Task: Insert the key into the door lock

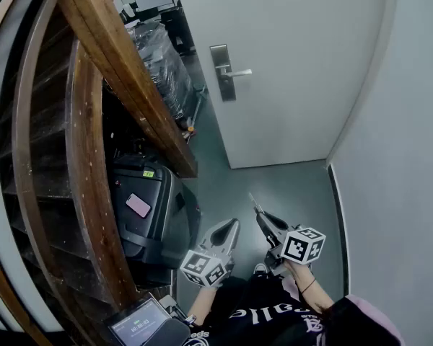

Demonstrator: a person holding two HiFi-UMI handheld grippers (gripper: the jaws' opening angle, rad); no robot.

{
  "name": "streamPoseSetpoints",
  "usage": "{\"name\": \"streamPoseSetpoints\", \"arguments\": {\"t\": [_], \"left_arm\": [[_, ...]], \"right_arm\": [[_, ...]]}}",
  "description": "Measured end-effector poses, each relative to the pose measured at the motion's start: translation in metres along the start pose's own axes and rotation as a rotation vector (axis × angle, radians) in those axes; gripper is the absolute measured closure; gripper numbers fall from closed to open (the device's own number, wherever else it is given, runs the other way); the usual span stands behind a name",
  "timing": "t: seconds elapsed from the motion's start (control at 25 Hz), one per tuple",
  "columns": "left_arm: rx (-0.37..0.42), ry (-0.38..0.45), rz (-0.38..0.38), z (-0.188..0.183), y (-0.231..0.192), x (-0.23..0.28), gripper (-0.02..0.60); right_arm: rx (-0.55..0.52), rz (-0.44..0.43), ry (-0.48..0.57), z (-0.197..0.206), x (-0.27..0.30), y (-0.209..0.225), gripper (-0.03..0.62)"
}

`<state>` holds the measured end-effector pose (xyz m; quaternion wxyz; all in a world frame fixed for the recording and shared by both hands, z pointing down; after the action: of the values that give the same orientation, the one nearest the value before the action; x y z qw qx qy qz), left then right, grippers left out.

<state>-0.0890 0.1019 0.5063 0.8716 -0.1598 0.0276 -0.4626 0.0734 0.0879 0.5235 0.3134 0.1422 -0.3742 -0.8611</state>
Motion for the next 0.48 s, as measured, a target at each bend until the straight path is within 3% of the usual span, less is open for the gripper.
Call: {"name": "streamPoseSetpoints", "arguments": {"t": [0.48], "left_arm": [[-0.002,-0.04,-0.033,-0.009,-0.042,0.076,0.574]], "right_arm": [[0.065,0.026,0.02,-0.043,0.033,0.063,0.559]]}}
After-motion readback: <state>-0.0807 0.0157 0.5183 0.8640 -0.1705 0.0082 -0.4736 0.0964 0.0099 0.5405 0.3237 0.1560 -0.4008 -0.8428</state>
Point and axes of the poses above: the fingertips, and each gripper's own axes: x forward along the fingers, y to its right, z out of its underside, the point moved 7 cm from there along -x, backward along the fingers, and after that the axes turned 12 degrees about -z, right-handed, at the moved point
